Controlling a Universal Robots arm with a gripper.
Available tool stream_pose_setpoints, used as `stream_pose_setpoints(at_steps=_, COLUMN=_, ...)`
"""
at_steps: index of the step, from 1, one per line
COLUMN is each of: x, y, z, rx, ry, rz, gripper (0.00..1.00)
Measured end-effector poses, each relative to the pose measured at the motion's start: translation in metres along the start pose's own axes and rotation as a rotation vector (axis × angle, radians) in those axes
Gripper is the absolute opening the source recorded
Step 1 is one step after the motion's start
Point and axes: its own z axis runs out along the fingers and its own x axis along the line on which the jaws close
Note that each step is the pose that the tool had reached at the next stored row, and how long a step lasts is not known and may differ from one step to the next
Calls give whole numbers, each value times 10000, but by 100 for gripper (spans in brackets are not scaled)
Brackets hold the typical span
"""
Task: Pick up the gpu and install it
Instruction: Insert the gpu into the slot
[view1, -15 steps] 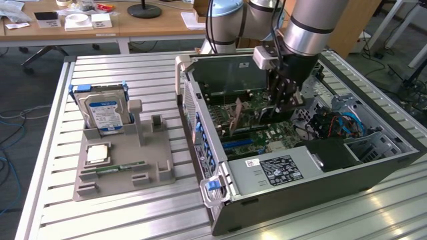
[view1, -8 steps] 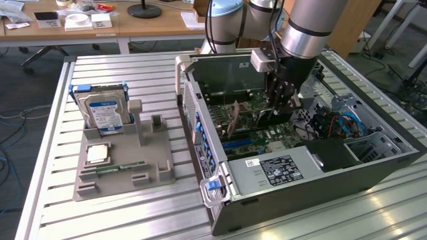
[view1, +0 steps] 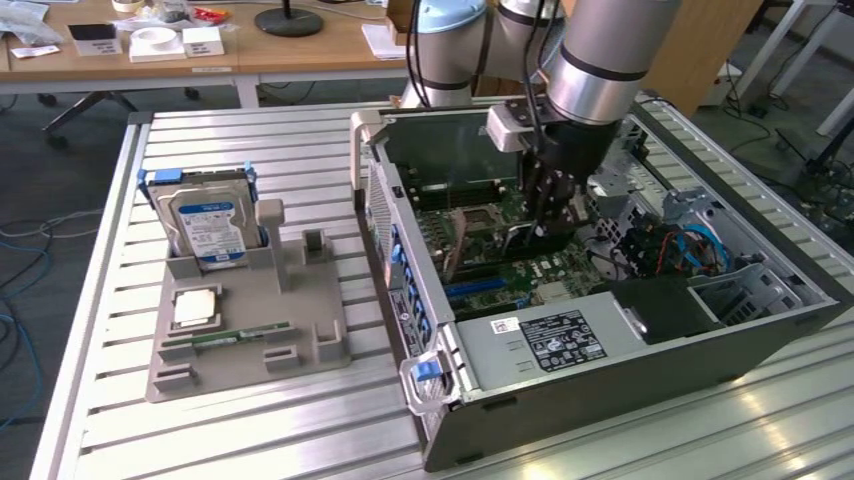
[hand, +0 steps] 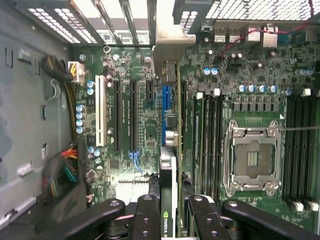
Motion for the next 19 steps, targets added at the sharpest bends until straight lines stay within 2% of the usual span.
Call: stream_pose_setpoints(at_steps=19, x=24, y=241, z=105, rx=25, ry=-1, rz=-4, gripper=27)
